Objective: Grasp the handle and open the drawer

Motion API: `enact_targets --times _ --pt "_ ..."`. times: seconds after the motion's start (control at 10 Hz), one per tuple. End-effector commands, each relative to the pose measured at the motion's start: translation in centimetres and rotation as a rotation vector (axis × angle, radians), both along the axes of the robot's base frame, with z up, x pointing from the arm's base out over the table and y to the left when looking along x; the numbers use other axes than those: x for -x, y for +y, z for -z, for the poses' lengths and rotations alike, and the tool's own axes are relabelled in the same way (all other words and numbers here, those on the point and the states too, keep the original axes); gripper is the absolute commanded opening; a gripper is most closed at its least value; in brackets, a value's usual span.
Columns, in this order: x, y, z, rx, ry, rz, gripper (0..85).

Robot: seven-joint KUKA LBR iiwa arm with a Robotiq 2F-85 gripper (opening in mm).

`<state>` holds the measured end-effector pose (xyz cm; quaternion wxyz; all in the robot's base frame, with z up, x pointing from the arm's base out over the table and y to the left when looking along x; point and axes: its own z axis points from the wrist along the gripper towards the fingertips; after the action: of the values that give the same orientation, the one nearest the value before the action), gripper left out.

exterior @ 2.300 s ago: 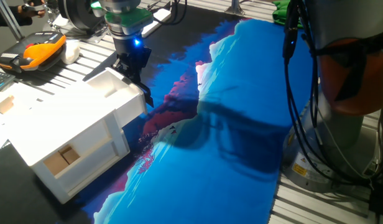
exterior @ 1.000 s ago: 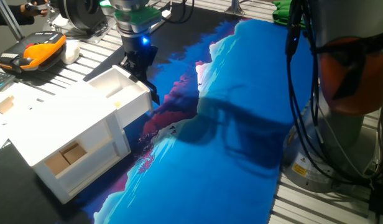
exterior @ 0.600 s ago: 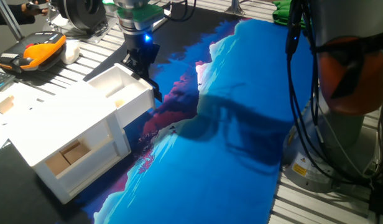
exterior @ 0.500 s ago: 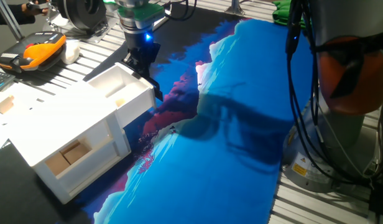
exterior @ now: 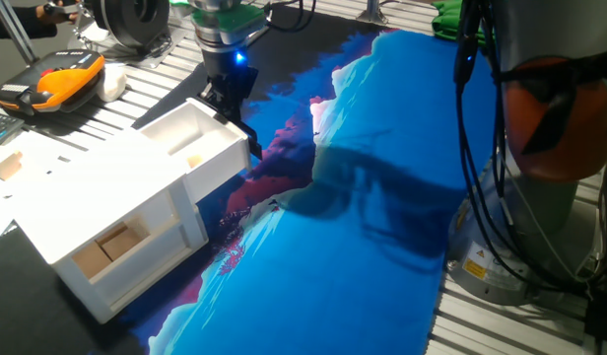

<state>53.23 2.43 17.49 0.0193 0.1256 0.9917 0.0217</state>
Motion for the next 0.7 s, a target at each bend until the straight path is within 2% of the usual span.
enact_targets --times 0.0,0.4,0.6 --pt "0.13 -0.18 0.05 0.000 -0.002 -0.003 0.0" --pt "0.43 -0.50 0.33 0.002 -0.003 0.006 0.0" --pt "0.51 -0.81 0.24 -0.009 0.004 0.012 0.0"
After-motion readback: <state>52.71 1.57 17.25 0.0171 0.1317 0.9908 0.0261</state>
